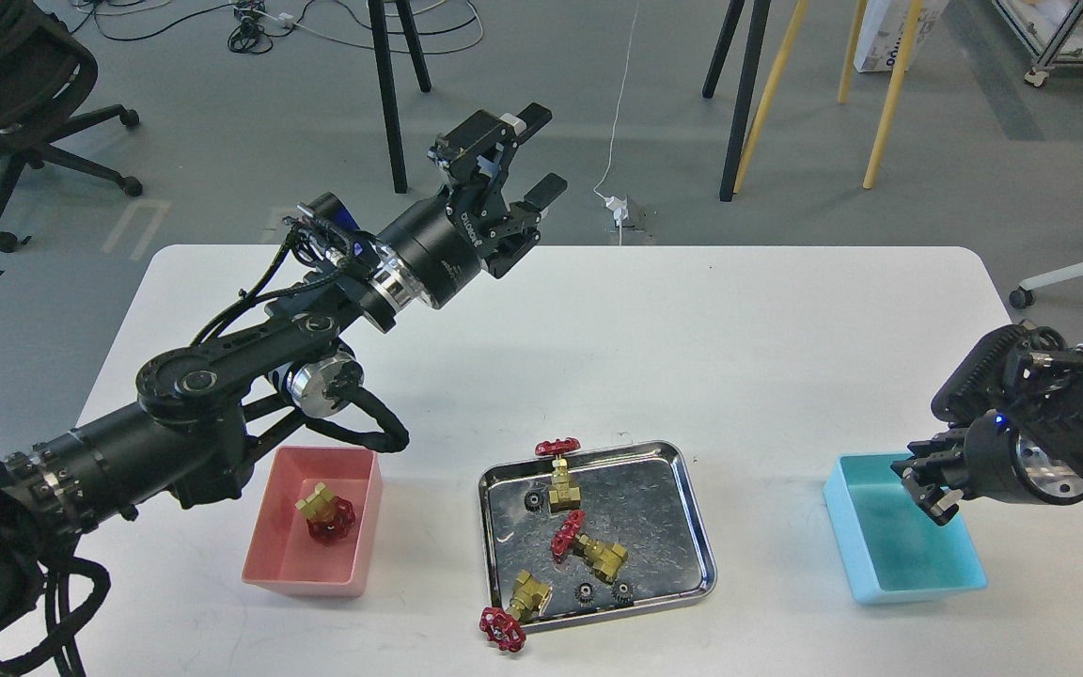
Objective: Place valve in pink box and gear in blue box
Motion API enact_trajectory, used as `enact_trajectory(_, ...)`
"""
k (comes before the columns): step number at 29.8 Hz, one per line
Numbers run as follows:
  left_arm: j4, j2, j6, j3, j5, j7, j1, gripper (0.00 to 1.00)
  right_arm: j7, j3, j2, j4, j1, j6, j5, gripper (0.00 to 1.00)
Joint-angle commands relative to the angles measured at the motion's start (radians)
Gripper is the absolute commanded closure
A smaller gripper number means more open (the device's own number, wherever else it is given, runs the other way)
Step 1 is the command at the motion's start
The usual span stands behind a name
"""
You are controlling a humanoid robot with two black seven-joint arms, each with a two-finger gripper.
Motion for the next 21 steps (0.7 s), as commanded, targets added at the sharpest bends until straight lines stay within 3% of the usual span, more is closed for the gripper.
enact_trajectory(1,0.0,0.0,0.0,0.0,0.0,0.0,0.0,0.18,0.0,0.022,0.015,-0.006,-0.032,0.0,-0.001,0.39)
enact_trajectory(2,0.0,0.0,0.0,0.0,0.0,0.0,0.0,0.18,0.0,0.028,0.02,-0.009,-0.037,0.0,-0.001,0.13)
enact_trajectory(3,0.0,0.0,0.0,0.0,-0.002,0.0,0.0,0.18,0.0,0.038,0.023,-0.014,-0.04,0.0,0.002,0.0)
enact_trajectory(9,0.0,0.0,0.002,0.0,-0.002,0.0,0.0,0.18,0.007,0.146,0.021,-0.047,-0.049,0.0,0.028,0.0)
enact_trajectory(12,0.001,0.003,0.002,0.0,0.0,0.0,-0.002,0.18,0.012,0.292,0.024,-0.133,-0.057,0.0,0.144,0.0)
enact_trajectory(16,0.05,0.006,0.0,0.0,0.006,0.0,-0.028,0.18,0.017,0.433,0.068,-0.314,-0.057,0.0,0.498,0.0)
enact_trajectory(18,0.113,0.002,-0.014,0.011,0.013,0.0,-0.067,0.18,0.03,0.447,0.122,-0.43,-0.059,0.0,0.786,0.0)
enact_trajectory(19,0.143,0.0,-0.038,0.011,0.015,0.0,-0.087,0.18,0.037,0.447,0.153,-0.478,-0.059,-0.009,0.924,0.0)
enact_trajectory(21,0.22,-0.002,-0.136,0.0,0.007,0.0,-0.115,0.18,0.061,0.453,0.216,-0.55,-0.059,-0.126,1.224,0.0)
